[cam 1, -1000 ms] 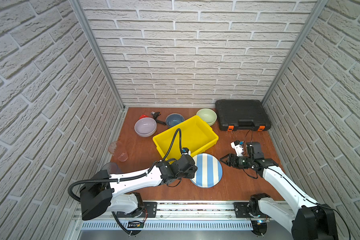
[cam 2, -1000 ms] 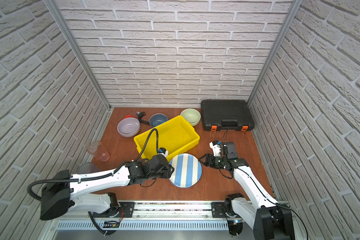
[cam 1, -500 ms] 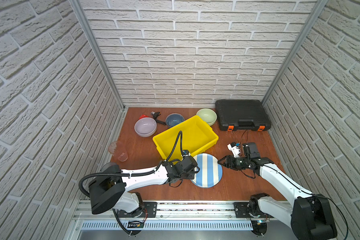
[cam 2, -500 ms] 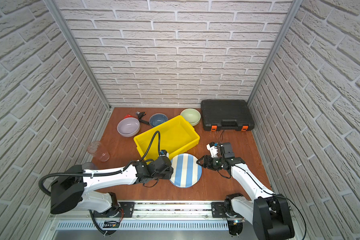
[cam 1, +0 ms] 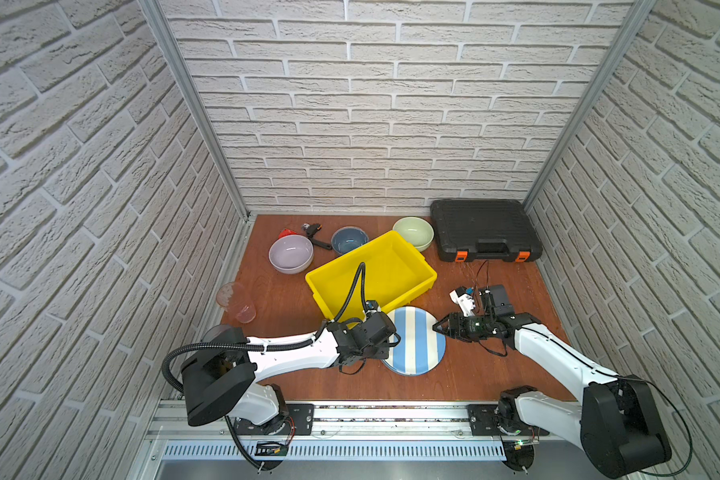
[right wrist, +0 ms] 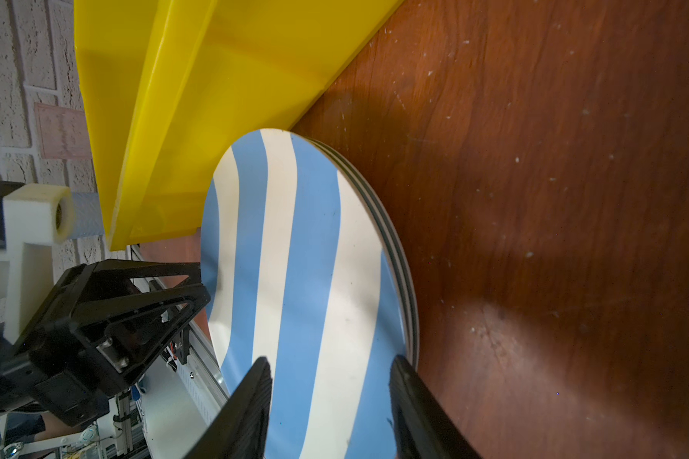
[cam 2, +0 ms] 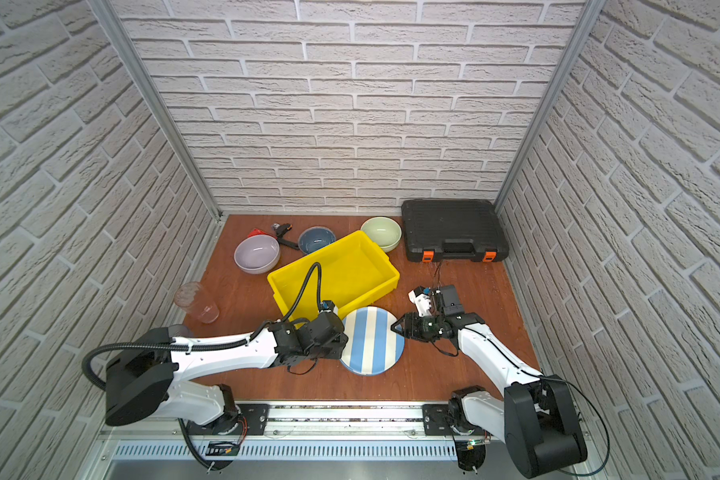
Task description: Place the mixed dishes into the plastic bin
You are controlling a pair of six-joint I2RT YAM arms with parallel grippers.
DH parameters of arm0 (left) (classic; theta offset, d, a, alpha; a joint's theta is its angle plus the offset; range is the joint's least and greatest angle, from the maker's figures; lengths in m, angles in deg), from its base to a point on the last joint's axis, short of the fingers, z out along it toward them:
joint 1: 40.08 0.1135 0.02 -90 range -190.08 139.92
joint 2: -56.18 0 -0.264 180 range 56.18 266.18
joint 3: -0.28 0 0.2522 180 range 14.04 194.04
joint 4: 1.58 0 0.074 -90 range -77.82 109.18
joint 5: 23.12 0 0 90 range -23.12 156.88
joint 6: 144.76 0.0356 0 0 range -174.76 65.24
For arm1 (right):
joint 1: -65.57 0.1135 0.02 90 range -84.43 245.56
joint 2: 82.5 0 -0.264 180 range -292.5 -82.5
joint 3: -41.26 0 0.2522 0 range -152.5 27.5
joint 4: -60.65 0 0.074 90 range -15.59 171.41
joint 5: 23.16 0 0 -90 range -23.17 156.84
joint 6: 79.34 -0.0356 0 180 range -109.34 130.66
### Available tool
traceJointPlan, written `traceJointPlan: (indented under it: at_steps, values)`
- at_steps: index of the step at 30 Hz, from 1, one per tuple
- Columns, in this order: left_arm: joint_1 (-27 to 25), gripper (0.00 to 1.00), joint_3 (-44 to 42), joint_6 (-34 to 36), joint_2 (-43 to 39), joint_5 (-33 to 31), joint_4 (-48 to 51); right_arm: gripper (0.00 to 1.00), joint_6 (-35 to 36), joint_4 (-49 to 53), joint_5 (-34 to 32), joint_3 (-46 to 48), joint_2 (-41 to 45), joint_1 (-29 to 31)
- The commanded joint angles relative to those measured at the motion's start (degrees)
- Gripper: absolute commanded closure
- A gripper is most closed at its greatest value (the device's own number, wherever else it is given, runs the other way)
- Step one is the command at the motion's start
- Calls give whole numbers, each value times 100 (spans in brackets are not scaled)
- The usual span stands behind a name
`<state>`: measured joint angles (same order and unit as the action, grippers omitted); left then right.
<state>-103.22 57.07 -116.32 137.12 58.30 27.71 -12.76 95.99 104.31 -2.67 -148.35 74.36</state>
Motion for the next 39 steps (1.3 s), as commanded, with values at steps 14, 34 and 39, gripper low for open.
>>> traceJointPlan:
  at_steps: [14,34,39]
  values:
    - [-41,65,319,92,290,41,-19,53,101,-120,14,-13,-61,122]
    - [-19,65,377,135,521,67,-61,56,180,1152,-1670,-483,1047,137]
    - [-15,65,412,171,545,78,-46,59,80,843,-1365,-275,754,135]
